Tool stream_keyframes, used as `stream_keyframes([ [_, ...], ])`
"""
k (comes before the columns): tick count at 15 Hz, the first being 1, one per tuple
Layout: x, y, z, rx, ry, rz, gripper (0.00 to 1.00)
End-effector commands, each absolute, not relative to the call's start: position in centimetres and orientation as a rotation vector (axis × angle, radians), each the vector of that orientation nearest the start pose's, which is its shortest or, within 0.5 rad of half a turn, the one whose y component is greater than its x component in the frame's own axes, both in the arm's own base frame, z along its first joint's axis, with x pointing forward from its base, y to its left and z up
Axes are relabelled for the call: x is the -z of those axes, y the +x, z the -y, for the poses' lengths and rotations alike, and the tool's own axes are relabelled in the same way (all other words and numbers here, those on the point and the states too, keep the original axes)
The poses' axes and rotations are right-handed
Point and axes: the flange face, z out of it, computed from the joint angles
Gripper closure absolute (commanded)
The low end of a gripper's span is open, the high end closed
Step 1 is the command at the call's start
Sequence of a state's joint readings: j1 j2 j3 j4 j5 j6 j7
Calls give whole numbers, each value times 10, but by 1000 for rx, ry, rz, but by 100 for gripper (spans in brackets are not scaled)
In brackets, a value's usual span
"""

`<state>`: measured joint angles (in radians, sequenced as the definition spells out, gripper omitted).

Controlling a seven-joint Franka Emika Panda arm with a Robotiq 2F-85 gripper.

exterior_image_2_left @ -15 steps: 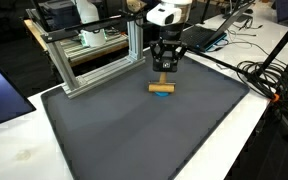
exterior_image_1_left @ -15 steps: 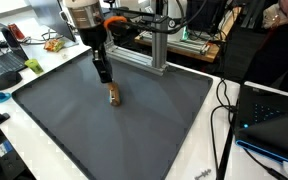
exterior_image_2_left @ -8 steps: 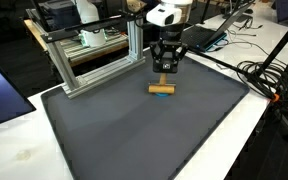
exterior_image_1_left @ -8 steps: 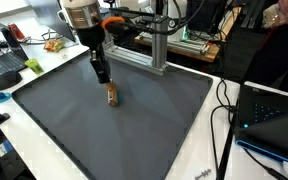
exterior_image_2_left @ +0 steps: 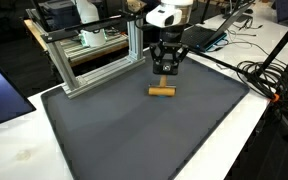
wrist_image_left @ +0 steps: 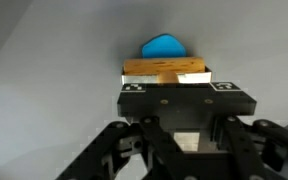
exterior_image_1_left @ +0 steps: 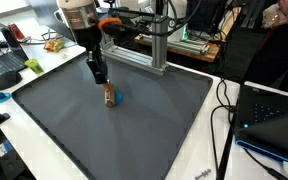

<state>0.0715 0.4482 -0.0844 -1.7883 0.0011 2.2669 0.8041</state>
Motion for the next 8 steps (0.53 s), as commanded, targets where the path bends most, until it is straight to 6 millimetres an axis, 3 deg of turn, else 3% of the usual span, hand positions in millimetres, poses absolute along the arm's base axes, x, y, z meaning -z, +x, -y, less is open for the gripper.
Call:
stream_keyframes([
  [1, -281, 664, 7, 74, -2924, -1235, 78],
  [8, -282, 659, -7, -22, -2929, -1109, 78],
])
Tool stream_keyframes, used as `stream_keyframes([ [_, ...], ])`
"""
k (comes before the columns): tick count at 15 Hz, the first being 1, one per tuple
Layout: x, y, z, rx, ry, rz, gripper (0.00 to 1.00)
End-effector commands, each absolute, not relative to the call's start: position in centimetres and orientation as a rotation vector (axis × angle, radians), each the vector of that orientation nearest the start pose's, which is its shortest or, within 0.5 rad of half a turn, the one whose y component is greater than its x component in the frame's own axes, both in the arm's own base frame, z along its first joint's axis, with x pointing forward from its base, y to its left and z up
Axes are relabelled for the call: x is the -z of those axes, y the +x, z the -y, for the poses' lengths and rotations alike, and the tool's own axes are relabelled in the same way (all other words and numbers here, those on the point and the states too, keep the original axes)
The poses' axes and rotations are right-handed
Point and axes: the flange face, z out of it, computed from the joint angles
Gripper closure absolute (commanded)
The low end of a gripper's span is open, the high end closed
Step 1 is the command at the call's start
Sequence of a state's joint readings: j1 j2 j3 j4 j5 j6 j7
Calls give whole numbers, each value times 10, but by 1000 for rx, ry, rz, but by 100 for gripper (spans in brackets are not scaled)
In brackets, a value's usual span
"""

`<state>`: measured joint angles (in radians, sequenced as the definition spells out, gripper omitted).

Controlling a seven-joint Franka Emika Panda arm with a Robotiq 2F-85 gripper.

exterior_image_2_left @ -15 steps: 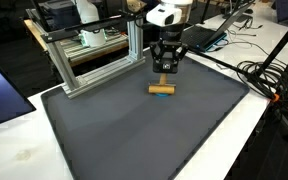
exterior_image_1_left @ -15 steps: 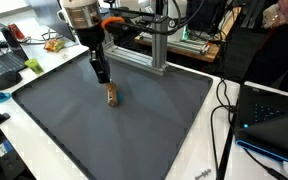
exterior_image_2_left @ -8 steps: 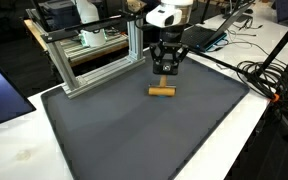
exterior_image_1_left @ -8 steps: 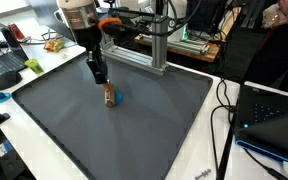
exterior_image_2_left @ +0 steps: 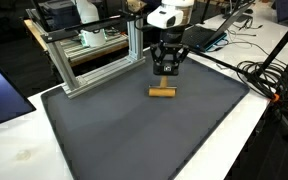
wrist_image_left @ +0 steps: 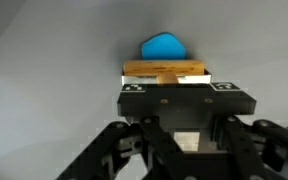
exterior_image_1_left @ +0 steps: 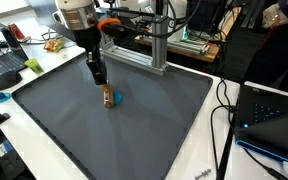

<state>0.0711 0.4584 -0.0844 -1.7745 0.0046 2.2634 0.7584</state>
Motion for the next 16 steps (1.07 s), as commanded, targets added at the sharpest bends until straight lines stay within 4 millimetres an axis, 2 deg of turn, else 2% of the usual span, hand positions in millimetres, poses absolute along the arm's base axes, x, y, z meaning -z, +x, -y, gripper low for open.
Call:
stream_keyframes([
  [1, -282, 658, -9, -45, -2926, -1081, 78],
  [10, -273, 650, -11, -158, -2925, -959, 78],
  [16, -270, 647, -19, -234, -2936, -905, 78],
])
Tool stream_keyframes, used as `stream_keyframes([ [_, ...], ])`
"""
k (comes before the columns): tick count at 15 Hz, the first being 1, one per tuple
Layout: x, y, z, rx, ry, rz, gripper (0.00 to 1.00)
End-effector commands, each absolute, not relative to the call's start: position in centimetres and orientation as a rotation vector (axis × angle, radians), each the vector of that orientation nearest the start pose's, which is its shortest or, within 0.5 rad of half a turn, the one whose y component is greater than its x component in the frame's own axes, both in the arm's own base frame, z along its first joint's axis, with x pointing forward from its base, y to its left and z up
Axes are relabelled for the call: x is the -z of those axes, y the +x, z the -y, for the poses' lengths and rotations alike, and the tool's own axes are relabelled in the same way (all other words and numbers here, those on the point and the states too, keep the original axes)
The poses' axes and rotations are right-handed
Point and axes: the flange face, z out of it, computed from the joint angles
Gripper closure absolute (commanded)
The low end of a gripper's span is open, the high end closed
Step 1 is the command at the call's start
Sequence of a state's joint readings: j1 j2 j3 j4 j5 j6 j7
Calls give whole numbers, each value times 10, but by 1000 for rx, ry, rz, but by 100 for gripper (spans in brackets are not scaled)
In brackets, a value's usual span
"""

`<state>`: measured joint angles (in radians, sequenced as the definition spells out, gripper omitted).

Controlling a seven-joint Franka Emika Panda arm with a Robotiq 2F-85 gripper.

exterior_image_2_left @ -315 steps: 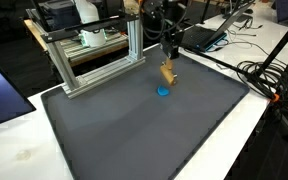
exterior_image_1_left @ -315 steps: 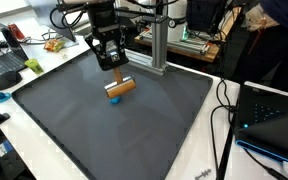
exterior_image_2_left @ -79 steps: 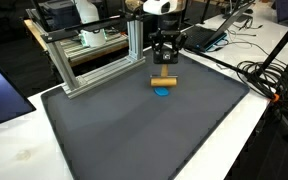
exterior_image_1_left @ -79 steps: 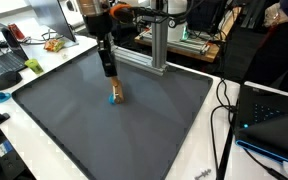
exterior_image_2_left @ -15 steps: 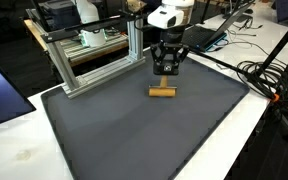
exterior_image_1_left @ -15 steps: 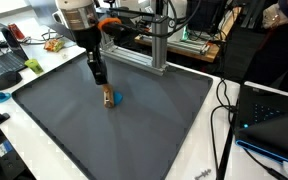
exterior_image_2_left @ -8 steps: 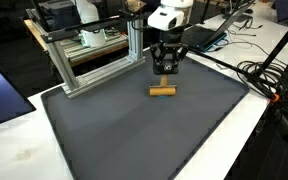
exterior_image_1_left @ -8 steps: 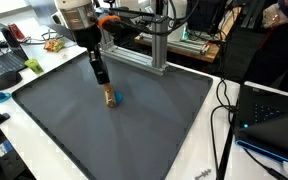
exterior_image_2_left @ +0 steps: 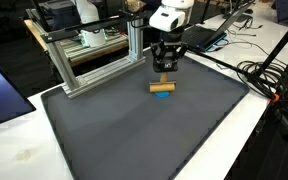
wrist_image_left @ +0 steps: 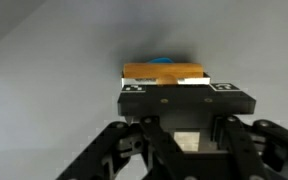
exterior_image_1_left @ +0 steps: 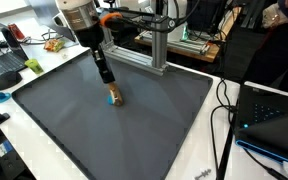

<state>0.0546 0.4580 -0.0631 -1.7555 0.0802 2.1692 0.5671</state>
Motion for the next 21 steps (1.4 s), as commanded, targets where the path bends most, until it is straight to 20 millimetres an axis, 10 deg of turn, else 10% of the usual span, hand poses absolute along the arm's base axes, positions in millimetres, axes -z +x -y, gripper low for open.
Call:
stream_keyframes([
  [1, -269, 646, -21, -256, -2936, -901, 78],
  [7, -269, 642, -26, -306, -2946, -914, 78],
  [16, -342, 633, -12, -137, -2990, -807, 78],
  [21, -347, 641, -6, -62, -3068, -458, 78],
])
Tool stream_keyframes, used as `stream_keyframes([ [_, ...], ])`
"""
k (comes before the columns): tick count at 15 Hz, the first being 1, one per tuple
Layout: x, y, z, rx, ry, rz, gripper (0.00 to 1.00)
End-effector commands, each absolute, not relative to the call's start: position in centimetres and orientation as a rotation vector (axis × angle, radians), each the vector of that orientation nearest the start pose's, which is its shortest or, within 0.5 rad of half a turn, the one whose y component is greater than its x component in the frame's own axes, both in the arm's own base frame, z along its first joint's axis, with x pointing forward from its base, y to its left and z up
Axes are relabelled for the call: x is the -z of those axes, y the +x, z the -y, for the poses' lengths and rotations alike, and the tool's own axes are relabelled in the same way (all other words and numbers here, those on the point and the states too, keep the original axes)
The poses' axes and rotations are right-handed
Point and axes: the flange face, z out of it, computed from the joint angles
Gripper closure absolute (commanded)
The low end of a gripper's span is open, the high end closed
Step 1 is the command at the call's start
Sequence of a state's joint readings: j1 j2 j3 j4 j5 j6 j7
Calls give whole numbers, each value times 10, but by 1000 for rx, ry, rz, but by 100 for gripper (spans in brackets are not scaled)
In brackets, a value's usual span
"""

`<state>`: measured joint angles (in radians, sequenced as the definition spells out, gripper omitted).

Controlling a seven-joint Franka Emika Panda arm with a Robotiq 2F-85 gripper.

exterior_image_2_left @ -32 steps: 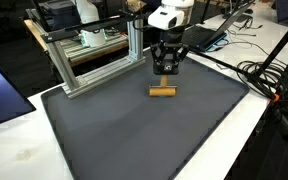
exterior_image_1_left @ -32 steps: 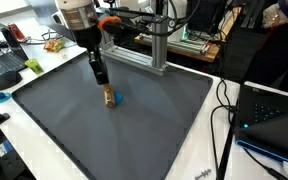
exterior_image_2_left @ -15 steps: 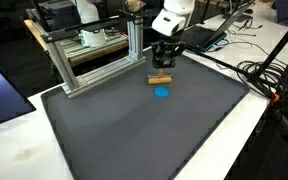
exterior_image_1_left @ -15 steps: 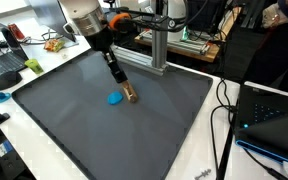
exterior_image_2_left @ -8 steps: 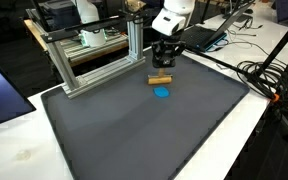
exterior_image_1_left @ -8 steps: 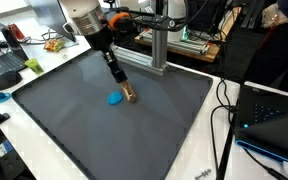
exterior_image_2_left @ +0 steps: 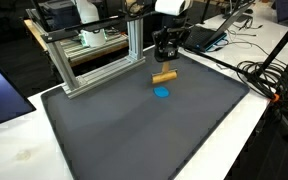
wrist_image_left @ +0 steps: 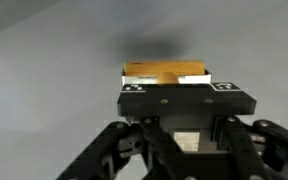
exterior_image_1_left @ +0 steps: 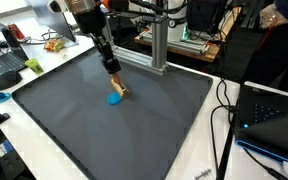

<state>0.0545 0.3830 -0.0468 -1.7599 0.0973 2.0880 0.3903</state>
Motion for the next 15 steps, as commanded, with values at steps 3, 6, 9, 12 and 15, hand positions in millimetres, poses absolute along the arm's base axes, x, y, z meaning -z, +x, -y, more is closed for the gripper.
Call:
stream_keyframes([
  [3, -337, 645, 2, -45, -3125, -253, 78],
  [6, -330, 648, 9, 17, -3154, -63, 78],
  [9, -327, 653, 6, 78, -3170, 116, 78],
  [12, -326, 654, -4, 105, -3157, 266, 78],
  [15, -323, 652, -15, 92, -3127, 385, 78],
])
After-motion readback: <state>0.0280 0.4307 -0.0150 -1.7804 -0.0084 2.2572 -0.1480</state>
